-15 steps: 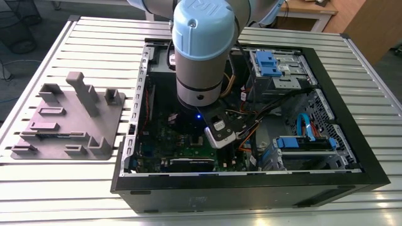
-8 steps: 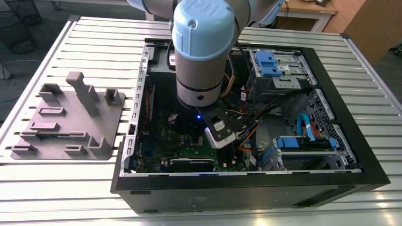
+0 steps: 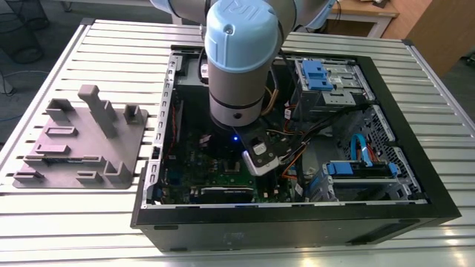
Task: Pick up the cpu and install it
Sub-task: 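Place the cpu into insertion slot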
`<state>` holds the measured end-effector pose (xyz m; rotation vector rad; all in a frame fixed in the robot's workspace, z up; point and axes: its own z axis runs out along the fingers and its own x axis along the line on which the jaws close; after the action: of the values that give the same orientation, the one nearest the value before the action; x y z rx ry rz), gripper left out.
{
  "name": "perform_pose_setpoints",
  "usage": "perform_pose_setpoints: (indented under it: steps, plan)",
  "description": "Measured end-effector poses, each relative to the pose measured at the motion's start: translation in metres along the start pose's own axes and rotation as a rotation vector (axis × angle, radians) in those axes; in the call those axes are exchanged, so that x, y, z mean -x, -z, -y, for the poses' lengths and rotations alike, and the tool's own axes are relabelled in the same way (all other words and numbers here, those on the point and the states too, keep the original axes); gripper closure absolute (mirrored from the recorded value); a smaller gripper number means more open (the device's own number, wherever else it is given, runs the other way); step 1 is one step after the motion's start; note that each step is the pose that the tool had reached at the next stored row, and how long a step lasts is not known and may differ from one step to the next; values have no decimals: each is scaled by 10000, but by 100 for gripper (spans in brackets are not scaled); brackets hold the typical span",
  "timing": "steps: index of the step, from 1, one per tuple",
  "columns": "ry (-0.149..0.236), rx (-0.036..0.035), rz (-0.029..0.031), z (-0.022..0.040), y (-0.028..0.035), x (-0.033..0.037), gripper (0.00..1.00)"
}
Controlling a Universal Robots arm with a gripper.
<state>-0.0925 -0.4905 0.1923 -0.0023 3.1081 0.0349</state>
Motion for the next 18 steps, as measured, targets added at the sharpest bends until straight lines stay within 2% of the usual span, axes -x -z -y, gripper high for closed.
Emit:
perform_pose_setpoints:
  steps: [8,11,14,18]
  plan:
    - [0,7,3,-1,20,12,89]
    - [0,-4,-2,-1,66,13,89]
    - [0,-5,-3,-3,155,16,89]
    - [0,-5,-3,-4,216,18,89]
